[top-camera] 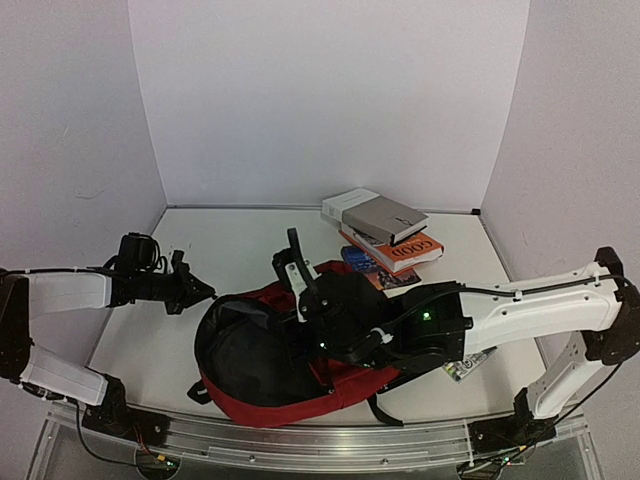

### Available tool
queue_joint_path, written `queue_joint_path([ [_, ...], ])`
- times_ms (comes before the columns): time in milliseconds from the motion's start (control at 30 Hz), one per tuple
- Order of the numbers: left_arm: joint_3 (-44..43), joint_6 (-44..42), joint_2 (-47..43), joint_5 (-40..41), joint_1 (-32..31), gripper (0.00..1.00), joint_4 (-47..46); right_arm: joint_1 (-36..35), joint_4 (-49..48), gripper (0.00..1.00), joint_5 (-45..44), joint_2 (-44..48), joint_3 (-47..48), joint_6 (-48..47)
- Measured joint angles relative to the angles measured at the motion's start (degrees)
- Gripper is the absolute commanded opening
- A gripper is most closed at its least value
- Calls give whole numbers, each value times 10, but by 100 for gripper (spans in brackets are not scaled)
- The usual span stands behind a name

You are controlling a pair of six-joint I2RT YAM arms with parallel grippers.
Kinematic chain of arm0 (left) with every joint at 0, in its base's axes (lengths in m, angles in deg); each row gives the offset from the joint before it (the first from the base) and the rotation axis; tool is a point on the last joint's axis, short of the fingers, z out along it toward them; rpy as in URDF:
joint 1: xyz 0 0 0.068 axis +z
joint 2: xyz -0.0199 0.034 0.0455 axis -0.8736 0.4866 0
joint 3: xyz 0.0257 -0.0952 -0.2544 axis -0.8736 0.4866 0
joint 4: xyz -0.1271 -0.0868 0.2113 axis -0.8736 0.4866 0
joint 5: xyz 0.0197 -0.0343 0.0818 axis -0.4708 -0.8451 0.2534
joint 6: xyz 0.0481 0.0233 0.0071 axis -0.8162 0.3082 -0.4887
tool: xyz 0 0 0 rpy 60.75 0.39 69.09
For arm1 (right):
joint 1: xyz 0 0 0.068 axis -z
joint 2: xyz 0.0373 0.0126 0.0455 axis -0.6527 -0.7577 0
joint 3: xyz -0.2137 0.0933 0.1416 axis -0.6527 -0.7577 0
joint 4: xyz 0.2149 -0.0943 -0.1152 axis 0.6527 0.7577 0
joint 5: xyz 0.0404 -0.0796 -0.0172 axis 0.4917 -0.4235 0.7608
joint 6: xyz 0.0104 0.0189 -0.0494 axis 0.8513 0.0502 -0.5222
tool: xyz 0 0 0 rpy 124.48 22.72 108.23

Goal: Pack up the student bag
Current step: Unzip the student bag at the center of the board.

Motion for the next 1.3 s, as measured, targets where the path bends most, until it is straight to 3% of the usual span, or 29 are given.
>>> queue_joint_path([
  [200, -64, -1, 61, -23, 1, 0, -28, 2, 4, 0, -10, 26, -12, -1],
  [667, -175, -46, 251, -162, -4, 0, -60, 12, -1, 0, -27, 35, -21, -13],
  [733, -179, -58, 262, -171, -5, 7, -51, 12, 1, 0, -36, 35, -21, -10],
  [800, -180, -72, 261, -158, -4, 22, -39, 12, 2, 0, -47, 35, -21, -3],
  [1000, -178, -104, 219, -36, 21, 62, 25, -7, -10, 0, -73, 49, -21, 24],
  [1100, -168, -106, 142, 14, 22, 72, 63, -8, -12, 0, -78, 49, -21, 36],
  [1300, -108, -99, -14, 61, 18, 78, 124, 11, -20, 0, -79, 31, -21, 68],
])
